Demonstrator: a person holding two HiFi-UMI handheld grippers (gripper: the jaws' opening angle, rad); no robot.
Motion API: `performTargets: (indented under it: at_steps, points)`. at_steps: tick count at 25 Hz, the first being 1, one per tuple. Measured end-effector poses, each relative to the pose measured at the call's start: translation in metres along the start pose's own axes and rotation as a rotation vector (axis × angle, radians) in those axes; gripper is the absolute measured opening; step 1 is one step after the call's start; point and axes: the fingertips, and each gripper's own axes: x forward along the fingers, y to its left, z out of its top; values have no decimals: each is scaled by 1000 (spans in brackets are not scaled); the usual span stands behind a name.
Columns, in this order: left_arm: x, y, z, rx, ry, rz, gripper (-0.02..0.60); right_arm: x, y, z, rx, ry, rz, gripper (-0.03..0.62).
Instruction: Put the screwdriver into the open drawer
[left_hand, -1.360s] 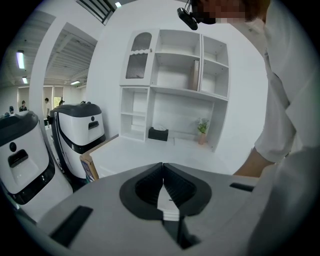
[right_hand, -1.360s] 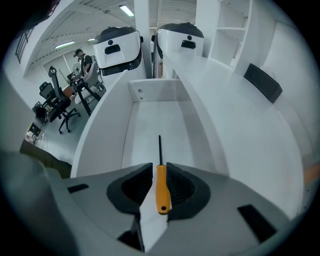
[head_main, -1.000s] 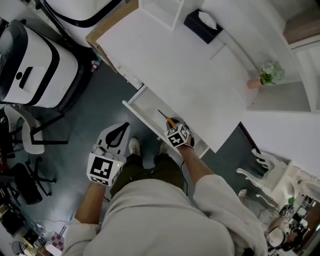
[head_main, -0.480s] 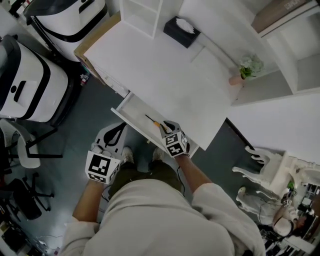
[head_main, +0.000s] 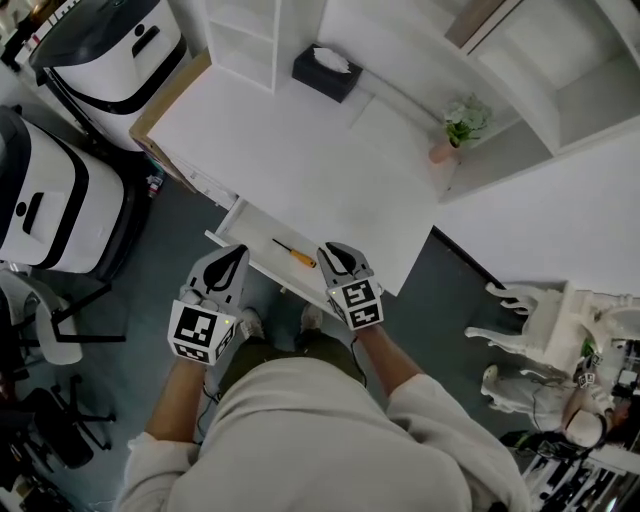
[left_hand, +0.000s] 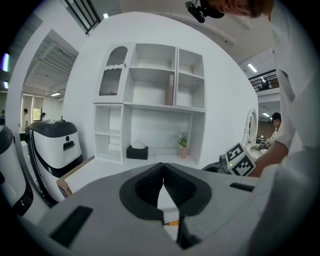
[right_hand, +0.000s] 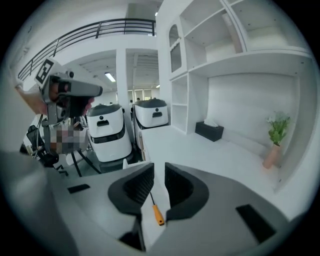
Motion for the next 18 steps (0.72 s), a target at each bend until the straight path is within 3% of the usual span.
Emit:
performTargets:
  at_steps: [10,18]
  points:
    - [9,-20,16,32,-25,-41,5,-87,-26,51,139,-288,-99,17]
    - [7,-24,21,42,-41,-46,5,-134,-26,71,176,-410,-146,5]
